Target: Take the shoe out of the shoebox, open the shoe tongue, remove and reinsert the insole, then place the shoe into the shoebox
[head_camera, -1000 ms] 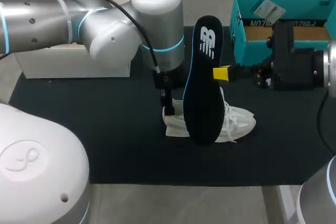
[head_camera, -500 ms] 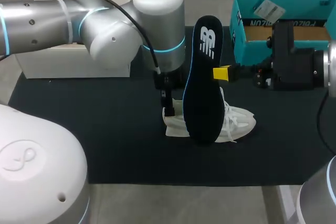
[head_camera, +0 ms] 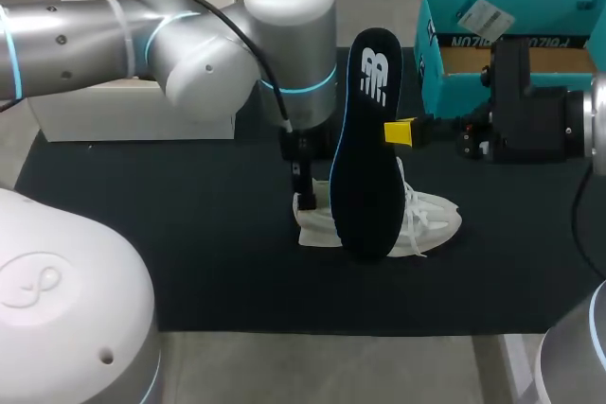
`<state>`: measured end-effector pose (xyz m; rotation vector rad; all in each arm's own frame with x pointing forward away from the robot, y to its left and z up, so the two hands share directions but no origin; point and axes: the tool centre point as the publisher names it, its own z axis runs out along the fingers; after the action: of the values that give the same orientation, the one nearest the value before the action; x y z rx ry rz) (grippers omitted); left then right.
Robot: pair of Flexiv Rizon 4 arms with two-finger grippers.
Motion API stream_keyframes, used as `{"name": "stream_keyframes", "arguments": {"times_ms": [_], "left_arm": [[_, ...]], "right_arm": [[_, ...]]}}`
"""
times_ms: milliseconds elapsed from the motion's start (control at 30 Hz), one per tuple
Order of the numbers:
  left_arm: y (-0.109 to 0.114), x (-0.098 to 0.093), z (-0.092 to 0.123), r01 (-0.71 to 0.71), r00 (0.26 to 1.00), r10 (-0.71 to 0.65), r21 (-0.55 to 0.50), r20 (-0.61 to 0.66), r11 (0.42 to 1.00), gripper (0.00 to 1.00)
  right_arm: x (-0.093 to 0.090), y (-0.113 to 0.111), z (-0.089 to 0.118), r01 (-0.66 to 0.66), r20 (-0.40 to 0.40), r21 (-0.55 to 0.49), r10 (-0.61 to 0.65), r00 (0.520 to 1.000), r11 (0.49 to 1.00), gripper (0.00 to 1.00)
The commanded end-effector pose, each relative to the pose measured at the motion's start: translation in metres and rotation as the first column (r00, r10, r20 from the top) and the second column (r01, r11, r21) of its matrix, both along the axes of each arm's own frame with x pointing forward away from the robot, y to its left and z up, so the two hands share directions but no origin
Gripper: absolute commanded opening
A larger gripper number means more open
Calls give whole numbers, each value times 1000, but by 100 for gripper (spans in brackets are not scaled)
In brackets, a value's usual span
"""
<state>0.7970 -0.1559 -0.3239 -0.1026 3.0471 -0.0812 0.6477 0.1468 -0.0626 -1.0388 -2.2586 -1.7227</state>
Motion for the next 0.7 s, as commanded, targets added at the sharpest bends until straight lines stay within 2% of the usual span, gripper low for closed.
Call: {"name": "stream_keyframes", "arguments": {"times_ms": [33,267,567,667,700], "left_arm": [[-13,6,2,-13,1000,14,9,-9,1000,100],[-41,23,3,-21,999,21,16,-25,1000,100],[-72,48,-12,-11,1000,11,-14,-26,1000,100],[-79,52,-20,14,999,-15,-31,-42,999,92],[-82,52,-24,17,999,-18,-30,-48,999,85]], "right_arm": [[-1,1,-2,4,1,0,-4,1000,1000,0],[-1,1,-2,4,1,0,-4,1000,1000,0],[-1,1,-2,4,1,0,-4,1000,1000,0],[-1,1,-2,4,1,0,-4,1000,1000,0],[-1,1,-2,4,1,0,-4,1000,1000,0]]}}
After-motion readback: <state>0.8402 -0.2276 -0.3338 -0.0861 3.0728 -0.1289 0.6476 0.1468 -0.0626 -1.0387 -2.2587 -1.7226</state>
